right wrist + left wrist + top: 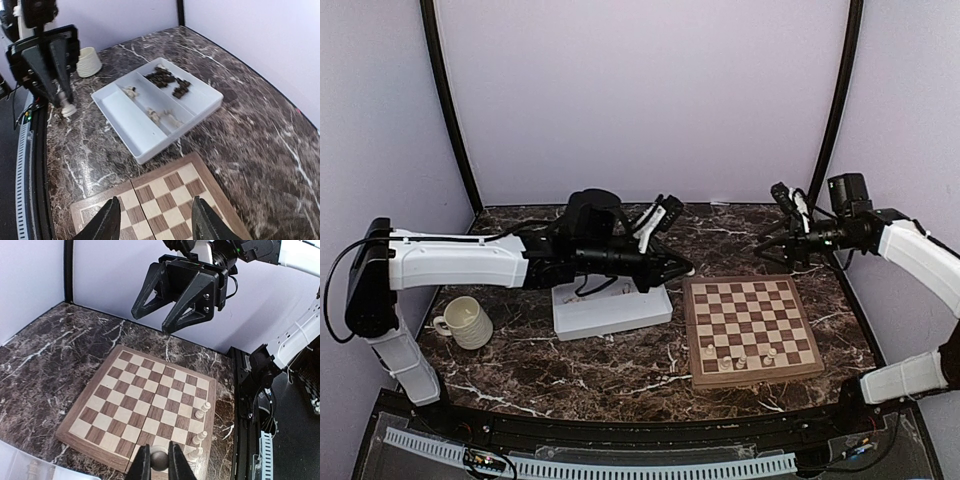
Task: Set up the chess pieces on the board
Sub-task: Place the pawn on b2.
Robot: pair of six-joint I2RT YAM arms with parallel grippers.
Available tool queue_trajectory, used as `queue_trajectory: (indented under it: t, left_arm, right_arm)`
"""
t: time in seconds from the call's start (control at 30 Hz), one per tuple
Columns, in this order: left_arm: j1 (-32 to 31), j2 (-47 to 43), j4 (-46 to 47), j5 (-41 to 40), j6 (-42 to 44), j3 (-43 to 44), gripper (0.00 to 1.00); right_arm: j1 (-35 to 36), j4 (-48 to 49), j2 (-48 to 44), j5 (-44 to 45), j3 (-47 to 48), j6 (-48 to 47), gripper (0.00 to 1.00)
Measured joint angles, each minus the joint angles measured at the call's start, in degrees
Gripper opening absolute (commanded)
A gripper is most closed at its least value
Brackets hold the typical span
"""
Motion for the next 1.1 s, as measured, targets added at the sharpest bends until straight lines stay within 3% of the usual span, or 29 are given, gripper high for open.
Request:
queue_trajectory:
  t: [0.13, 0.27, 0.67, 1.1]
  left_arm:
    - [-2.9, 8.1, -7.0, 0.9, 4.8, 7.9, 0.08]
    - [-5.0, 15.9, -15.0, 1.6, 9.1, 16.0, 0.08]
    - [-8.2, 29.6, -29.4, 2.1, 15.8, 29.8, 0.10]
    - [-10.2, 35.1, -34.8, 0.7, 18.5, 36.9, 0.12]
  right_arm:
    - [-7.4, 1.3, -5.5, 1.9, -10.8, 1.0, 0.49]
    - [-11.4, 2.1, -6.6, 2.9, -12.4, 2.0, 0.49]
    - [-11.6, 3.7, -6.7, 2.6, -12.4, 1.9, 0.49]
    - [-11.6, 3.7, -6.7, 2.6, -12.4, 1.6, 0.49]
